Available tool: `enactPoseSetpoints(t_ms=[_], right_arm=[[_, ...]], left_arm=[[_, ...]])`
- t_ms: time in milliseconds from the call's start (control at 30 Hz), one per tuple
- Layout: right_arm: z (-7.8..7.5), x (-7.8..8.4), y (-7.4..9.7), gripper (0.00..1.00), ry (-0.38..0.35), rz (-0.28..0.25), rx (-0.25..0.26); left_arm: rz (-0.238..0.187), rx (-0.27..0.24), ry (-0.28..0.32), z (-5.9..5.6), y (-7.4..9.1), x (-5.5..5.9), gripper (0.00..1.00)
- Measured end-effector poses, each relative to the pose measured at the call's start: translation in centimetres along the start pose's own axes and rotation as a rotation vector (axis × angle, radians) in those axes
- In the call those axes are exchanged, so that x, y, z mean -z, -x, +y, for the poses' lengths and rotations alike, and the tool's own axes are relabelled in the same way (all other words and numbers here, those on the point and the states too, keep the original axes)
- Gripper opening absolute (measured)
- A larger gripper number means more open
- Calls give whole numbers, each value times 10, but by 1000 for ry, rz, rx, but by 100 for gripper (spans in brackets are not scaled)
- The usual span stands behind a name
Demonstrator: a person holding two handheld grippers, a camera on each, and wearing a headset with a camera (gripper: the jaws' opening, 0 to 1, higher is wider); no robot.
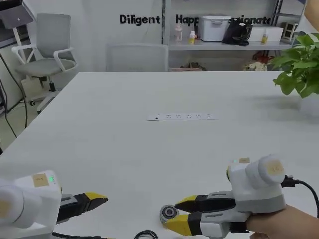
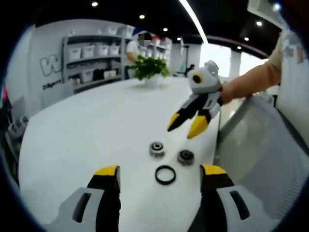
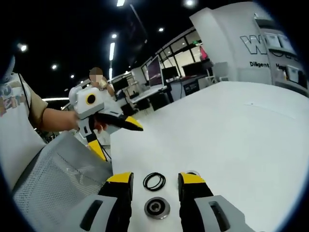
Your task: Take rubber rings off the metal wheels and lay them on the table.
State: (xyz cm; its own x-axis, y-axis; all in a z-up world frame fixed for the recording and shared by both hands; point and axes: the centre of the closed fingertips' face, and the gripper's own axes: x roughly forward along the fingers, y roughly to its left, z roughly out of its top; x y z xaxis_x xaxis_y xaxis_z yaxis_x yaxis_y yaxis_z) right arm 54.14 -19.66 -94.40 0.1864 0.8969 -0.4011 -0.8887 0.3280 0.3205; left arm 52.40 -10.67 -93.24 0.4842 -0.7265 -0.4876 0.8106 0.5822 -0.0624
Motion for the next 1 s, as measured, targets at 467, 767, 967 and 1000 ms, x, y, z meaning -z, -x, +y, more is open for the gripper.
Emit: enactPoseSetpoints(t_ms=[467,767,967,1000], right_arm=[[-2,6,43,51,72,-1,79],[-1,16,64,61,108,23,120],[0,22,71,65,115,25,136],[0,23,71,65,114,25,137]], left_arm=[[-16,11,-15,-7,3,-10,69],[-15,10,-22,-9,7,-10,70],[-18,10,-31,-12,8,-12,70],[-16,10,-33,-12,8,-12,70]])
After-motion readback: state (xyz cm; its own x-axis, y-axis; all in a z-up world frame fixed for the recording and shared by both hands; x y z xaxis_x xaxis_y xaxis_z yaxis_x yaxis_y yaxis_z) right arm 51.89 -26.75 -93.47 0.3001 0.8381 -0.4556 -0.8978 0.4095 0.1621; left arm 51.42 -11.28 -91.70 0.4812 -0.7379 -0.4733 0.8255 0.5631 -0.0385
